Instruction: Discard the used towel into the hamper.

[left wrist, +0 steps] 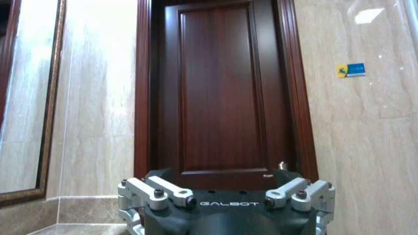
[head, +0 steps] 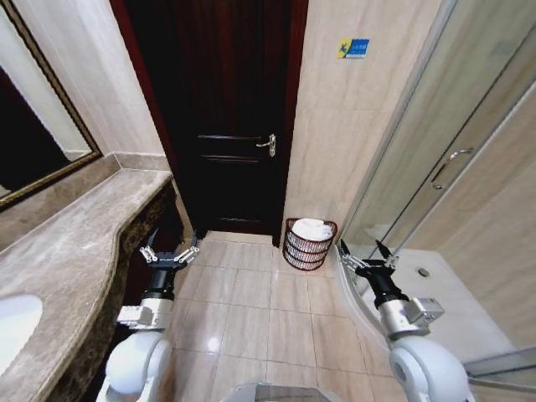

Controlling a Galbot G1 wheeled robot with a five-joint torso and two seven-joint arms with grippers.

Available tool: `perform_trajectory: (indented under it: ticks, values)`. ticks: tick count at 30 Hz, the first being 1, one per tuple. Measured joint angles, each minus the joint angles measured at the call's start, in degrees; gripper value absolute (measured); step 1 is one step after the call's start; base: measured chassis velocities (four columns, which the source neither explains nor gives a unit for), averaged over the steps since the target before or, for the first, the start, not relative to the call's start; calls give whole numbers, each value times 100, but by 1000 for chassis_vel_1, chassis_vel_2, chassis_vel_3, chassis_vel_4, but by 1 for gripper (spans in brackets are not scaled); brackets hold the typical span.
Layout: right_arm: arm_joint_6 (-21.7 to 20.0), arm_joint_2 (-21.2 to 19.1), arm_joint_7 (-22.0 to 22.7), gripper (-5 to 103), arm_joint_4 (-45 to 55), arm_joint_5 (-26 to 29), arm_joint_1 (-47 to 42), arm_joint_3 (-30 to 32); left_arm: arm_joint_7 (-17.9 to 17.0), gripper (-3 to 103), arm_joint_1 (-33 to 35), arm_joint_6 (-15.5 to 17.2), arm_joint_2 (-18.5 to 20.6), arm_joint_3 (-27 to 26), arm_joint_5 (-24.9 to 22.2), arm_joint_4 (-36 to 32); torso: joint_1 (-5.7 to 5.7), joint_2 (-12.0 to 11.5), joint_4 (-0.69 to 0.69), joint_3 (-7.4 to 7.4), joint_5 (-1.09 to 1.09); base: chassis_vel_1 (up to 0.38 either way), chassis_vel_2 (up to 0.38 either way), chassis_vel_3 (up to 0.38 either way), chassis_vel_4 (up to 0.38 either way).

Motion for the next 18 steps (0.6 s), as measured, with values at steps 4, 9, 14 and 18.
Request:
perform_trajectory:
  ticks: [4, 9, 14, 18]
  values:
    - [2, 27, -3, 100, 41, -31, -68, -4, 0, 100, 55, -12, -3, -18, 0, -36, 0, 0, 0, 0, 0, 54, -45, -59, 41]
    - [23, 82, -8, 100, 55, -68, -104, 4, -3, 100, 83, -55, -9, -5, 0, -41, 0, -1, 1, 0, 0, 78, -65, -73, 65]
    - [51, 116, -7, 100, 43, -82, -116, 33, -6, 100, 36, -82, -3, 43, 2, 14, -1, -1, 1, 0, -1, 94, -81, -87, 88]
    - [79, 134, 2, 100, 14, -105, -140, 49, 64, 100, -27, -29, -7, 61, 57, 99, -1, -1, 0, 0, 0, 76, -93, -92, 80]
